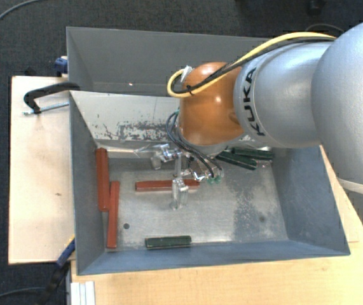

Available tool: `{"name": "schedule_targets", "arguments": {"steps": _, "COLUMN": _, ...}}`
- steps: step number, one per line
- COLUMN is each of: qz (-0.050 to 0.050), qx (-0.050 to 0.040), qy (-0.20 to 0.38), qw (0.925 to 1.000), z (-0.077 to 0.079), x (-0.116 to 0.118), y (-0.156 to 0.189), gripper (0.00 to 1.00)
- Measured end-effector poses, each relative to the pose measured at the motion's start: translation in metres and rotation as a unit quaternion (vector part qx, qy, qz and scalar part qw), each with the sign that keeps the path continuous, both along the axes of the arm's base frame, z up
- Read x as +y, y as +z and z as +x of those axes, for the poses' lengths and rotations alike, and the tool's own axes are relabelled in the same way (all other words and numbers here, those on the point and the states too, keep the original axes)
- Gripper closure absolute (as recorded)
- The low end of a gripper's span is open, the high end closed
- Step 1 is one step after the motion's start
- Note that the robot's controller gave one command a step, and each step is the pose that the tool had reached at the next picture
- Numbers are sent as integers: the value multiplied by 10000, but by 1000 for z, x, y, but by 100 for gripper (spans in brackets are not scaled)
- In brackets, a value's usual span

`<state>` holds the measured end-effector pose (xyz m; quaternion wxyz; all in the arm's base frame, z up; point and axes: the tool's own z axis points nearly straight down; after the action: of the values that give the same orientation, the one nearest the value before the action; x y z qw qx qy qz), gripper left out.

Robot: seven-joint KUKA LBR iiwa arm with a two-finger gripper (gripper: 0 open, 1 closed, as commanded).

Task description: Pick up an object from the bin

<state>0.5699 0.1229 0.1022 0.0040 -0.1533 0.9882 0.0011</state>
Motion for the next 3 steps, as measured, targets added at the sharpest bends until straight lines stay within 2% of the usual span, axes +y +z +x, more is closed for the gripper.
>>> {"name": "schedule_targets", "arguments": {"steps": 1, "qz": -4, "qx": 5, "qy": -164, "qw": 9999, "z": 6, "x": -17, "y": 6, "gripper": 0}}
{"name": "schedule_targets", "arguments": {"steps": 2, "qz": -6, "qx": 35, "qy": -271, "qw": 9996, "z": -1, "x": -20, "y": -31, "gripper": 0}}
{"name": "schedule_targets", "arguments": {"steps": 3, "qz": -2, "qx": 23, "qy": -272, "qw": 9996, "z": 0, "x": -19, "y": -30, "gripper": 0}}
